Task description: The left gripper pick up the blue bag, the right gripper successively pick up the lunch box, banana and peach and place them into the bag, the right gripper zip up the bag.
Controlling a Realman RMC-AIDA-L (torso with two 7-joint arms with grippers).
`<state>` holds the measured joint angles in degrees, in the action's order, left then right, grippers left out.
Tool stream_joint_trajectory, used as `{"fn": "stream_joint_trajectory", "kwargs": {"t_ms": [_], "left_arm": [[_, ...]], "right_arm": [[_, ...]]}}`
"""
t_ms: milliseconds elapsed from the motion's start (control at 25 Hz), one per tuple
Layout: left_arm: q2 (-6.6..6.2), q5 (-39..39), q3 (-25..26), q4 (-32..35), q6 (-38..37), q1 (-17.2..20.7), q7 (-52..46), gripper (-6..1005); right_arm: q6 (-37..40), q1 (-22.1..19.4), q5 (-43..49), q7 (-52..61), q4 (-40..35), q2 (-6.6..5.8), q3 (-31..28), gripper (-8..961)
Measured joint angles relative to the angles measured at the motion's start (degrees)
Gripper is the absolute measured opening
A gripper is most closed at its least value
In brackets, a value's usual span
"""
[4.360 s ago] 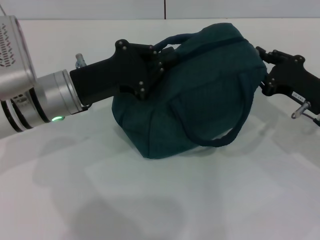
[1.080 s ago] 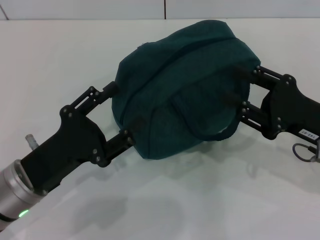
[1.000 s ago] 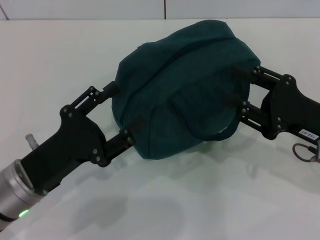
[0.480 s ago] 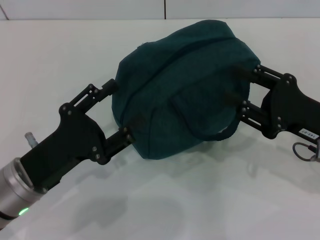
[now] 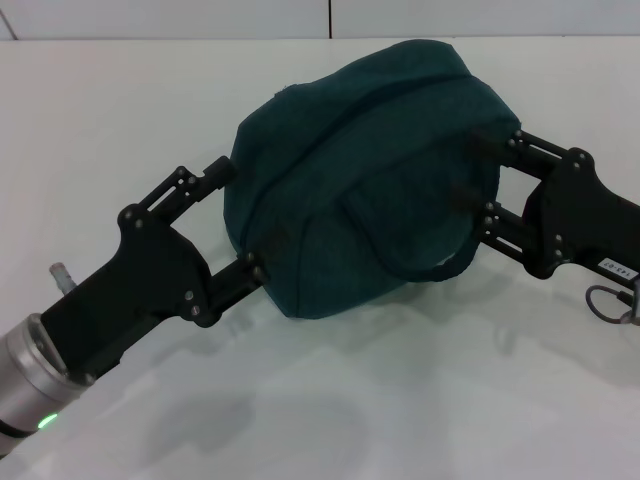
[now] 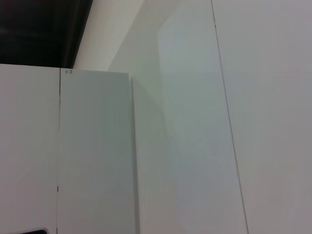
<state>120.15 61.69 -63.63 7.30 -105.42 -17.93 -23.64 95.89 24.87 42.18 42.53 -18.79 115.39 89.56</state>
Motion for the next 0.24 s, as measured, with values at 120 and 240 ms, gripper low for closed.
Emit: {"fn": "stream_joint_trajectory", "kwargs": {"t_ms": [120, 240], "left_arm": [[0.0, 0.0, 0.0, 0.0, 0.0, 0.0, 0.1, 716], [-0.03, 0.0, -0.1, 0.0, 0.0, 0.2, 0.9, 716]], "right_arm": [[0.0, 0.0, 0.0, 0.0, 0.0, 0.0, 0.0, 533], [0.0, 0.0, 0.0, 0.0, 0.0, 0.02, 0.0, 533]]}}
